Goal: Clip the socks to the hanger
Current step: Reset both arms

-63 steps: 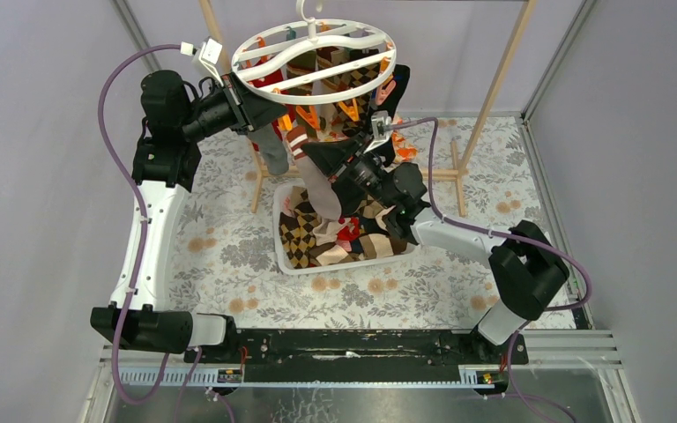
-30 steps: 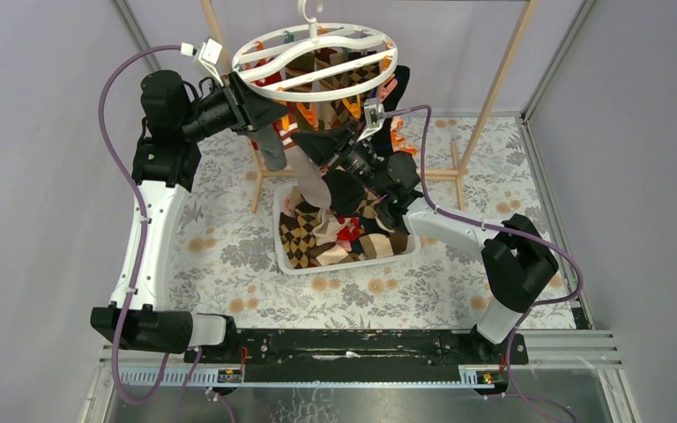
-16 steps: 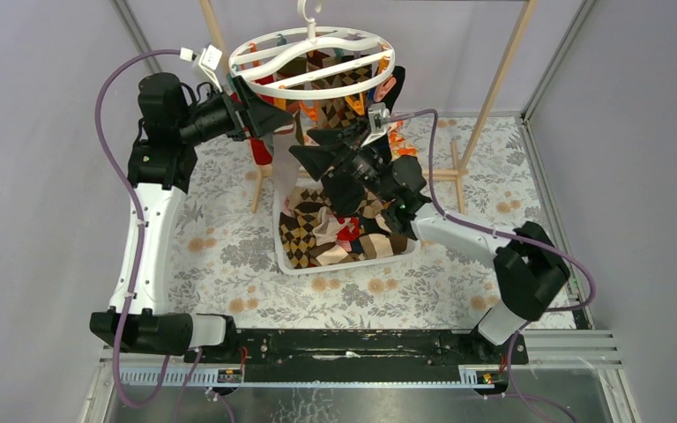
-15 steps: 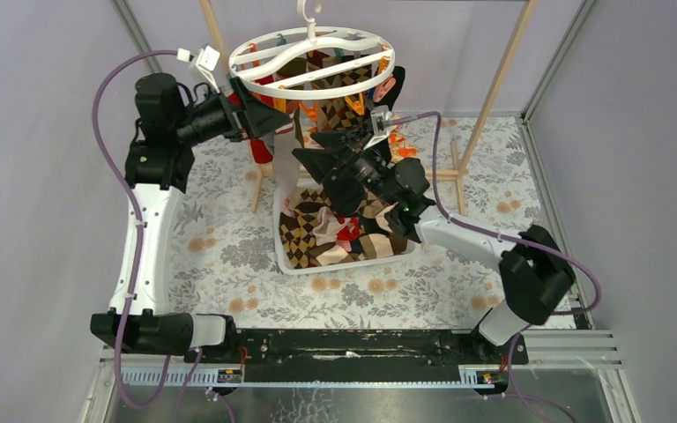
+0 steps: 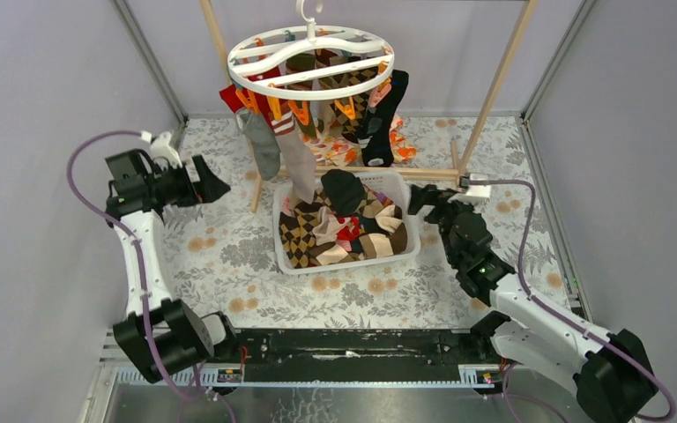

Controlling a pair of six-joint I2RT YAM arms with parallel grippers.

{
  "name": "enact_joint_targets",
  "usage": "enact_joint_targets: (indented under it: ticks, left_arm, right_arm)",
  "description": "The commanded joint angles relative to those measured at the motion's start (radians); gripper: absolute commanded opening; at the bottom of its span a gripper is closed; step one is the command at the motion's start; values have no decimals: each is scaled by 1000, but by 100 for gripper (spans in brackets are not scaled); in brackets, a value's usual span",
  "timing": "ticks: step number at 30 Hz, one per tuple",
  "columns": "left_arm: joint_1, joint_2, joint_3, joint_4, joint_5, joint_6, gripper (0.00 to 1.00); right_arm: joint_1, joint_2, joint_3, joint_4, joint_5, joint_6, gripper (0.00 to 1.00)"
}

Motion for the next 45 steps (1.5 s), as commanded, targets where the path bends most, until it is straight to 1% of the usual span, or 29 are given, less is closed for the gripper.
enact_joint_targets:
  ticks: [1,2,3,5,6,8,11,13,16,18,21,22,24,25,27,28,29,30,31,32,33,35,37,39,40,45]
  left_arm:
    - [20,-16,-271,328,-111,103,99]
    - [20,-19,-336,419,-109,82,99]
    - [20,-20,-391,516,-105,60,99]
    - [20,-18,-506,708,-92,3,99]
    - [19,-11,-558,809,-85,-15,99]
    - [17,12,-673,1008,-73,-102,99]
    - [-16,68,-782,1274,-82,-173,99]
    - [-67,105,-844,1432,-139,-186,99]
    - [-154,178,-911,1633,-241,-187,99]
    - [-191,235,-942,1785,-292,-220,99]
    - [-219,293,-942,1871,-336,-249,99]
    - [-238,309,-945,1893,-356,-235,99]
    - [-275,296,-947,1862,-394,-197,99]
    - [-296,293,-962,1888,-432,-182,99]
    - [-346,299,-1011,1963,-506,-145,99]
    - [-378,325,-1037,2049,-549,-124,99]
    - [-394,353,-1059,2111,-561,-122,99]
    - [-402,334,-1046,2033,-575,-108,99]
    - [-414,326,-1015,1959,-602,-101,99]
    - [-417,342,-980,1934,-619,-108,99]
    - [-427,337,-977,1916,-641,-99,99]
    - [-436,339,-981,1929,-657,-99,99]
    - [-436,336,-981,1922,-658,-98,99]
    - [-437,339,-983,1934,-653,-100,99]
    - [-436,339,-982,1932,-654,-101,99]
    - [-436,338,-982,1934,-654,-102,99]
  right_arm:
    - [-81,-105,-178,55,372,-149,100]
    - [-87,-109,-235,155,423,-207,100]
    - [-98,-94,-273,248,484,-228,100]
    - [-148,-63,-303,278,516,-225,100]
    - [-178,-43,-311,285,506,-213,100]
    - [-228,3,-324,302,500,-170,100]
    - [-283,77,-346,383,469,-146,100]
    - [-311,127,-370,476,421,-169,100]
    - [-361,196,-399,577,343,-202,100]
    - [-394,229,-410,622,276,-220,100]
    - [-449,289,-415,678,182,-232,100]
    - [-466,318,-418,713,146,-239,100]
    - [-495,388,-418,783,64,-255,100]
    - [-503,424,-415,814,31,-262,100]
    - [-509,527,-412,896,-24,-276,100]
    - [-510,586,-410,947,-75,-304,100]
    - [-510,644,-400,1013,-123,-339,100]
    - [-510,660,-386,996,-138,-354,100]
    - [-510,630,-360,892,-132,-344,100]
    - [-511,614,-316,782,-126,-338,100]
    - [-524,618,-274,717,-148,-327,100]
    - [-572,624,-236,661,-228,-302,100]
    - [-577,619,-238,653,-228,-300,100]
    - [-576,620,-267,722,-222,-306,100]
    - [-576,616,-271,725,-226,-307,100]
    - [-577,619,-247,680,-228,-300,100]
